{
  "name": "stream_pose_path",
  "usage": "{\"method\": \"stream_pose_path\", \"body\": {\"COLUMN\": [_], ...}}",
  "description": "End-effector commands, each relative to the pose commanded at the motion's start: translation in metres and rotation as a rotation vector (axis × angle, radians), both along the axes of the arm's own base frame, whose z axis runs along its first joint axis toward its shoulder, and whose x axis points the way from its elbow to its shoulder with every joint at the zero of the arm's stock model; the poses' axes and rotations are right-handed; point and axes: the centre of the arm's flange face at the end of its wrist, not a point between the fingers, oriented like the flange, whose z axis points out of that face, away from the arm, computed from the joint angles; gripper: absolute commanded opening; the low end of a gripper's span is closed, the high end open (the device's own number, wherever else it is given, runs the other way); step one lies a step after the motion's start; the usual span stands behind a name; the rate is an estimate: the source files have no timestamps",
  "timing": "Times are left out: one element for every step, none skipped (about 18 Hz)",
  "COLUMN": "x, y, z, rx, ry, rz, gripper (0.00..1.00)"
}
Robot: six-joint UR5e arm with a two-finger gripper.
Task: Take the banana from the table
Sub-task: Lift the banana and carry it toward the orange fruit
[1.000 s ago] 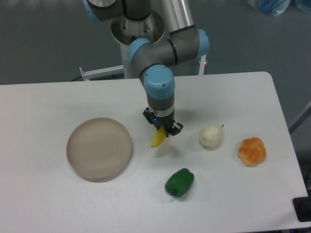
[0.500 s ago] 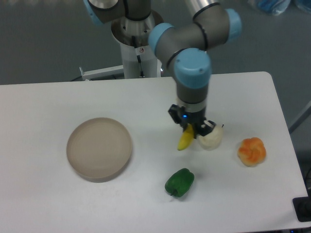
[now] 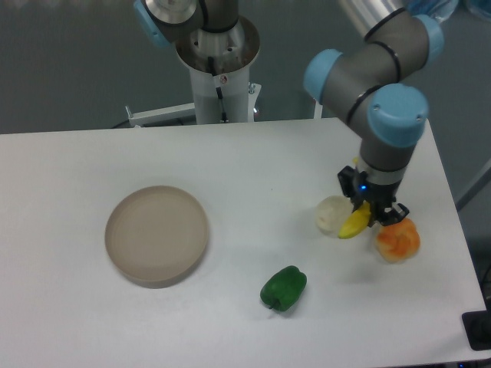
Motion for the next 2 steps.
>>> {"method": "stream_pose_path", "body": {"x": [0.0004, 0.0000], "y": [0.0004, 0.0009], "z": [-0.0031, -0.0001], "rx": [-0.006, -0.002], "ry": [0.000, 0.003], "rz": [-0.001, -0.001], "gripper": [0.00, 0.00]}}
